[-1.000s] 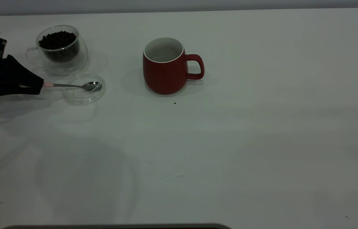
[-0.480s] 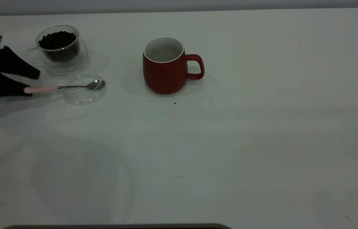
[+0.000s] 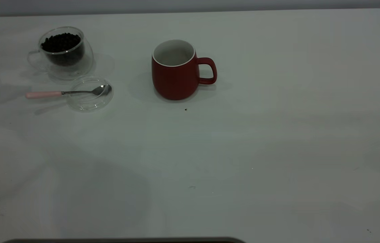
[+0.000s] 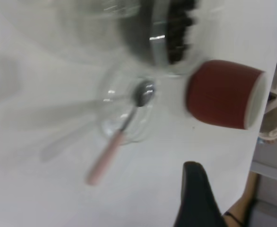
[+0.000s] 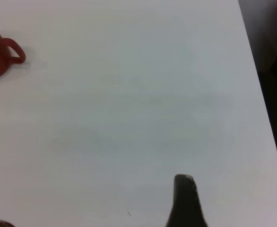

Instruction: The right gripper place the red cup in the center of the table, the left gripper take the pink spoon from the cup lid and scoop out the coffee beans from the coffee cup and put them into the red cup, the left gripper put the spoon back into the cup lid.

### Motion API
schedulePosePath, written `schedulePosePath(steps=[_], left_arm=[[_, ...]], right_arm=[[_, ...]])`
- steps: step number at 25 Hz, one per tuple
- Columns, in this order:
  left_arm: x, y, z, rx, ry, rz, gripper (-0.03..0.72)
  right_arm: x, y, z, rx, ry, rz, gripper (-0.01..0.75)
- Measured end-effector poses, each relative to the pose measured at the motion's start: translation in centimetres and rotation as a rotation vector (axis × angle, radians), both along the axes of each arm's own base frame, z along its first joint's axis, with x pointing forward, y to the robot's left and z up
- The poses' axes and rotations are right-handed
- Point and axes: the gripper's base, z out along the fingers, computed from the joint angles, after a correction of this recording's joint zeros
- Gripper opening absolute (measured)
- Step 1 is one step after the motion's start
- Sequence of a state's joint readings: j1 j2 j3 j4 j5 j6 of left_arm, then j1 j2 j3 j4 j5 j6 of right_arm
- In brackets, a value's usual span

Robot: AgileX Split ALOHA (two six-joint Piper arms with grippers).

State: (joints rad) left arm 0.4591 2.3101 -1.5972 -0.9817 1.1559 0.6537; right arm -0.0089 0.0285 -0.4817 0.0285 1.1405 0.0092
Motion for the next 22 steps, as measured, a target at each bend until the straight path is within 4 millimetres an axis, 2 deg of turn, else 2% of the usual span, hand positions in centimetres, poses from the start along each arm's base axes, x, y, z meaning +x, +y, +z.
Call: schedulePosePath(steps=[3,7,10,13,15,17,20,22], left_arm=[[-0.6,-1.6,6.0,0.122,-0.037,-0.054,0.524],[-3.0,-4.6,13.2,0.432,-0.012,-0.117,0.479],[-5.0,-7.3,17.4,0.669,-0.016,-0.136,0.460],[-7.3,-10.7,20.5,0.793,-0.057,-0.139,0.456],[-9.3,-12.9,21.8,0.840,-0.093,-0.169,0.455],[-11.5,-14.6,22.2,0.863,-0.109,-0.205,0.455],[-15.1,-15.6,21.3,0.892,-0.092,-0.254,0.455],[-17.9,-15.5,20.1,0.899,-0.058,-0.279,0.455]], right_arm=[[0.0,0.0,0.0,0.000,0.000,0.000,0.591],[0.0,0.0,0.0,0.000,0.000,0.000,0.591],[0.0,0.0,0.0,0.000,0.000,0.000,0.591],[0.0,0.0,0.0,0.000,0.000,0.000,0.591],[0.0,0.0,0.0,0.000,0.000,0.000,0.591],[0.0,0.0,0.0,0.000,0.000,0.000,0.591],[0.0,0.0,0.0,0.000,0.000,0.000,0.591],[0.0,0.0,0.0,0.000,0.000,0.000,0.591]])
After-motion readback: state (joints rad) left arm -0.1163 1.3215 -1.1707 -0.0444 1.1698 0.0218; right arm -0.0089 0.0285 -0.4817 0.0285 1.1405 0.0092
